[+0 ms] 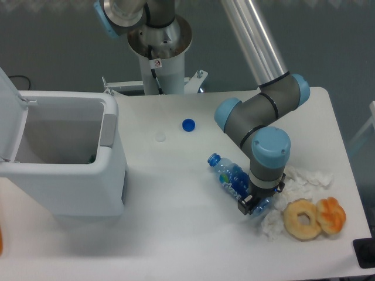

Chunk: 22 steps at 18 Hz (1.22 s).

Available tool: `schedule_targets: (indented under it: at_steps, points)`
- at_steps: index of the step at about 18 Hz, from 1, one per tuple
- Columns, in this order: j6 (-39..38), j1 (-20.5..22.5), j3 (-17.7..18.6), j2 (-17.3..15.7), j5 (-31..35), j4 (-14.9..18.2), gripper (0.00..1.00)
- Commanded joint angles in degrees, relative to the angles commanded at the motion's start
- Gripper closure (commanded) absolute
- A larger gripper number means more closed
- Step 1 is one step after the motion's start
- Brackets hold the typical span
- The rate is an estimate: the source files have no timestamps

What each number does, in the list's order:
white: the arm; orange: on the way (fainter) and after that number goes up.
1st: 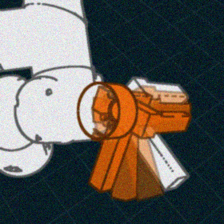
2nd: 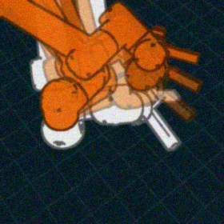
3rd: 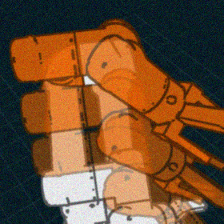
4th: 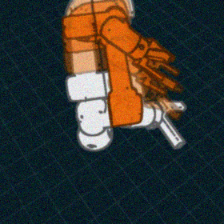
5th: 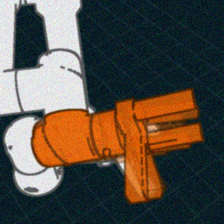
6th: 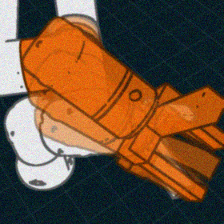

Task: Pick up the plastic bottle
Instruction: 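Lift the gripped bottle up off the table, then carry the held bottle up toward the white trash bin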

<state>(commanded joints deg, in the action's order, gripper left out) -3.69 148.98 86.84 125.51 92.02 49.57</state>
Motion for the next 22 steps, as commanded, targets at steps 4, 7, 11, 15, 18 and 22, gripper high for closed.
schedule_targets:
  at_steps: [4,7,11,15,18,22]
  points:
    - [0.1,0.1,0.0,-1.6,0.0,0.0,0.22]
    - [0.4,-0.1,-1.1,-3.5,-0.1,0.1,0.22]
    - [5.0,-1.5,-1.7,-7.1,-0.2,0.4,0.22]
    - [8.7,-3.2,-1.8,-9.7,0.2,0.6,0.22]
    - [13.9,-5.4,-1.6,-12.4,0.2,0.7,0.22]
    - [25.6,-8.3,-1.1,-17.4,-0.2,0.8,0.23]
